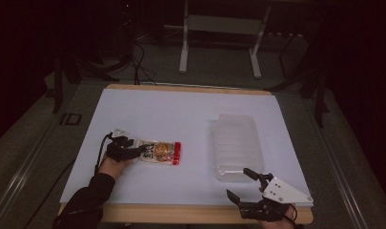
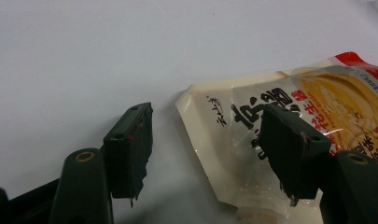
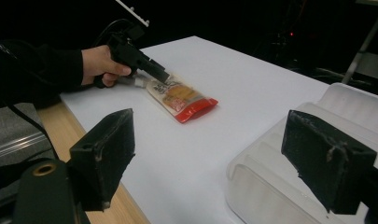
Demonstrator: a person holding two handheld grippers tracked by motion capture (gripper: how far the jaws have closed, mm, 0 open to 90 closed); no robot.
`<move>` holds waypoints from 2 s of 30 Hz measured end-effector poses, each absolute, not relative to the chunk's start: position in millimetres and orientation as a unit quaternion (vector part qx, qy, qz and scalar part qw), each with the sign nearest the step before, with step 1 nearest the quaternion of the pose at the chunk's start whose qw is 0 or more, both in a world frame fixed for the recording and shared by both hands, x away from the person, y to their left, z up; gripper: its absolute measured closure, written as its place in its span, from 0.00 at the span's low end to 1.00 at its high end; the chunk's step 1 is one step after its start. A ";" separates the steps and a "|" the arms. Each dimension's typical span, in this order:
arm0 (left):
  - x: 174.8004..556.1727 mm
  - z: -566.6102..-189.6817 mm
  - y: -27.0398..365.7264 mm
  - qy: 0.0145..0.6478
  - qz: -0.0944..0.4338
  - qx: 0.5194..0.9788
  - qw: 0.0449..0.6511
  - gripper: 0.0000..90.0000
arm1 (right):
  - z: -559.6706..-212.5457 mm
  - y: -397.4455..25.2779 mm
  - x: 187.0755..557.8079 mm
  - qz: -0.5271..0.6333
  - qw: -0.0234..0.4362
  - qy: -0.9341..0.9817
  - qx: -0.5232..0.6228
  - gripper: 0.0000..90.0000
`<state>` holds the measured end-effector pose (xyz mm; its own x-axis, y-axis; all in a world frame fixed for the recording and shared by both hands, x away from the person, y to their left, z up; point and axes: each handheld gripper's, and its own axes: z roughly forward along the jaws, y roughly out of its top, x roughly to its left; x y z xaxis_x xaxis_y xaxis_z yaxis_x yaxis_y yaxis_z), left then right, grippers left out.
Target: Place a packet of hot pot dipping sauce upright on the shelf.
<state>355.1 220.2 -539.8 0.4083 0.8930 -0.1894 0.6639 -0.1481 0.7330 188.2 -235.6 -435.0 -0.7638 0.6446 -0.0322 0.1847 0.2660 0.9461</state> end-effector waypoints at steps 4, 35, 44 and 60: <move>355.2 -538.9 220.3 0.525 0.145 0.746 0.383 0.44 | -435.6 -235.2 188.7 0.541 0.211 0.767 0.272 0.19; 339.5 -531.8 195.8 0.496 0.209 0.766 0.351 1.00 | -435.0 -236.4 188.9 0.540 0.211 0.767 0.274 0.20; 334.2 -501.3 192.8 0.477 0.219 0.761 0.382 1.00 | -434.3 -237.3 189.1 0.542 0.213 0.765 0.274 0.22; 325.0 -461.6 167.1 0.429 0.232 0.766 0.419 1.00 | -434.9 -236.6 189.7 0.541 0.209 0.766 0.276 0.22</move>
